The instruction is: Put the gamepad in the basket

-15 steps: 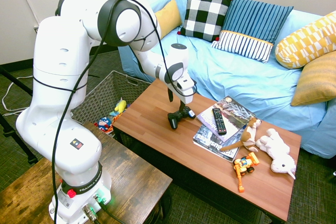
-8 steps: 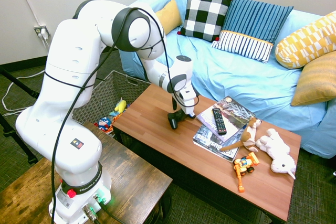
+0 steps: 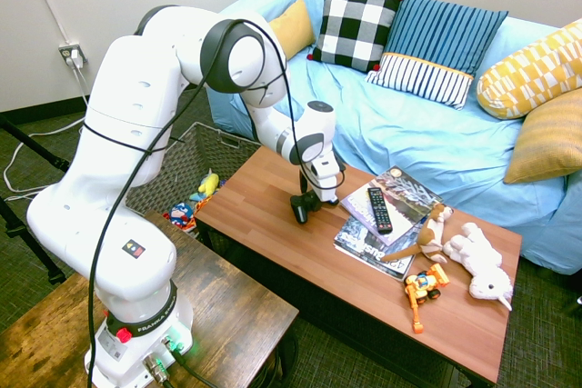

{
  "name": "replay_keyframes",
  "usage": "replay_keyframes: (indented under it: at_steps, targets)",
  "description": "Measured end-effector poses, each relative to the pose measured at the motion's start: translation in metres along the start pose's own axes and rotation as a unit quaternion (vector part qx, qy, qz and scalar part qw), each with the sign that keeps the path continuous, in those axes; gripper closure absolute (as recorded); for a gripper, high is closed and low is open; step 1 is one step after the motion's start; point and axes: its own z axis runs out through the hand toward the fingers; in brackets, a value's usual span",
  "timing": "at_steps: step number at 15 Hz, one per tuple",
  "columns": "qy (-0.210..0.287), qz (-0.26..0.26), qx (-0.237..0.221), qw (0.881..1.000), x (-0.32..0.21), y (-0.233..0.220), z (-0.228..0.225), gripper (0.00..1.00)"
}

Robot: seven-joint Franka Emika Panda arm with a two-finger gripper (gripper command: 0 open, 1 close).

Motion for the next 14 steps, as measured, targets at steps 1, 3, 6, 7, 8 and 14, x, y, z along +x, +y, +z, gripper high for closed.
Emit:
replay_keyframes:
  at_steps: [1, 3, 6, 7, 8, 14]
  targets:
    - [-0.001, 0.000, 0.000, 1.000, -0.001, 0.000, 0.003, 1.00]
    - [-0.006, -0.001, 0.002, 1.000, -0.002, 0.001, 0.006, 1.00]
    - [-0.012, -0.002, 0.007, 1.000, -0.002, 0.002, 0.007, 1.00]
    - [-0.013, -0.004, 0.009, 1.000, -0.003, 0.002, 0.007, 1.00]
    - [-0.013, -0.007, 0.010, 1.000, -0.003, 0.003, 0.007, 1.00]
    - [-0.005, -0.063, 0.052, 0.997, -0.048, 0.008, -0.055, 1.00]
